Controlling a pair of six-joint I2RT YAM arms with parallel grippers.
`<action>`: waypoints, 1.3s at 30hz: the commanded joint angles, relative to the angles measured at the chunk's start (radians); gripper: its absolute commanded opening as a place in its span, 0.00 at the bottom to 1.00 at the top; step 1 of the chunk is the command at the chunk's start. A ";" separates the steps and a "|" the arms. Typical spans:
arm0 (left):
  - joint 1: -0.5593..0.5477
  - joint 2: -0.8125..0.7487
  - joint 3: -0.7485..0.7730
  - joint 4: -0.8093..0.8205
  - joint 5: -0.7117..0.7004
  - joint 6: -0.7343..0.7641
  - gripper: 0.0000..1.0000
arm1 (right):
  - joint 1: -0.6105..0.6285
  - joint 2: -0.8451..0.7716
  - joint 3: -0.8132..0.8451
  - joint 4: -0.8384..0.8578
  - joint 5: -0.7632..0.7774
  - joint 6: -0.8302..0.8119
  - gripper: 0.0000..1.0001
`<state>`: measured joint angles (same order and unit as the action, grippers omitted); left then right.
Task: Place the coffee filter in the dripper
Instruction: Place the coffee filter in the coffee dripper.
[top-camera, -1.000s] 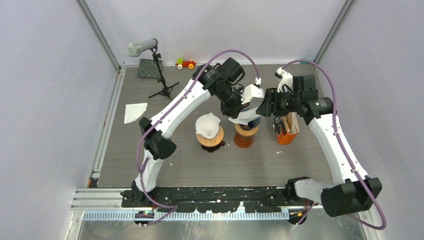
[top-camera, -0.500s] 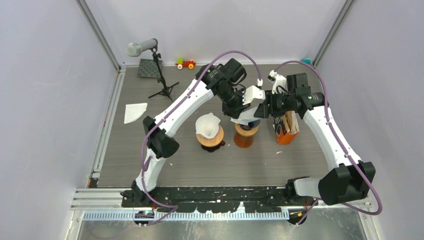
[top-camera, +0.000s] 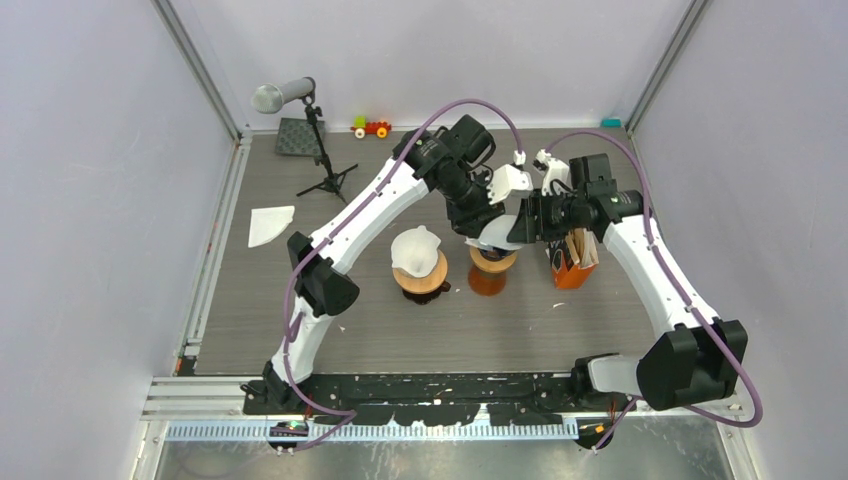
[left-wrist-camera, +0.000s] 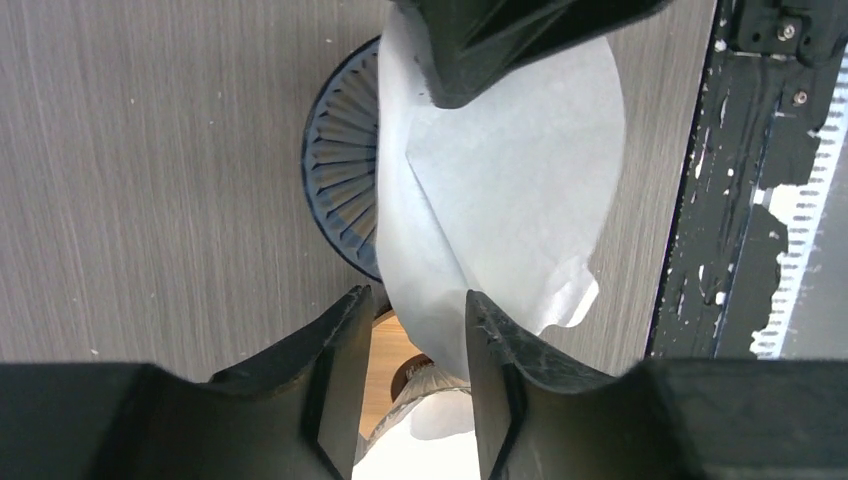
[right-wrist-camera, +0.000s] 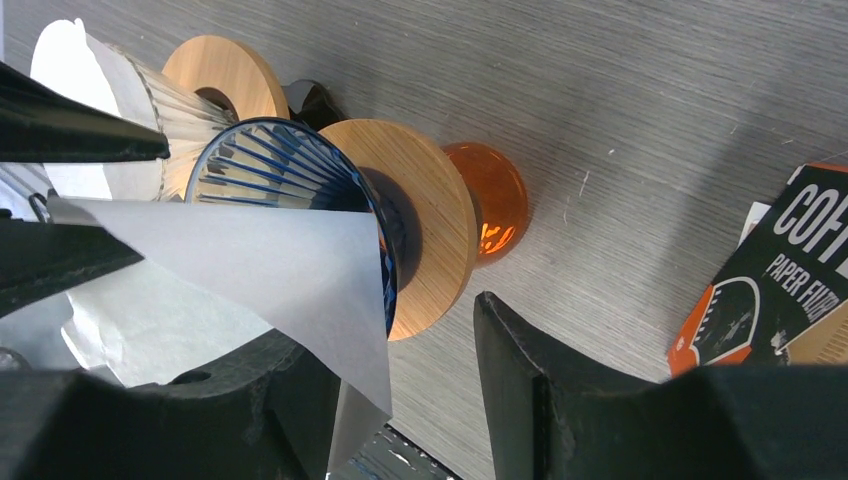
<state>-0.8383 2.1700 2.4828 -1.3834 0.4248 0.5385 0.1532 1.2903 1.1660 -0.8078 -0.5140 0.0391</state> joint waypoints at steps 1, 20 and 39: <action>-0.004 -0.032 -0.005 0.066 -0.059 -0.117 0.46 | -0.005 -0.008 -0.011 0.059 0.010 0.039 0.53; 0.020 -0.074 -0.130 0.188 -0.101 -0.488 0.78 | -0.004 -0.039 -0.039 0.106 0.067 0.106 0.51; 0.034 -0.145 -0.284 0.284 -0.097 -0.564 0.78 | -0.001 -0.034 -0.046 0.110 0.075 0.088 0.51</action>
<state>-0.8055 2.0884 2.2238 -1.1488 0.2993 0.0200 0.1532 1.2812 1.1206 -0.7280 -0.4492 0.1368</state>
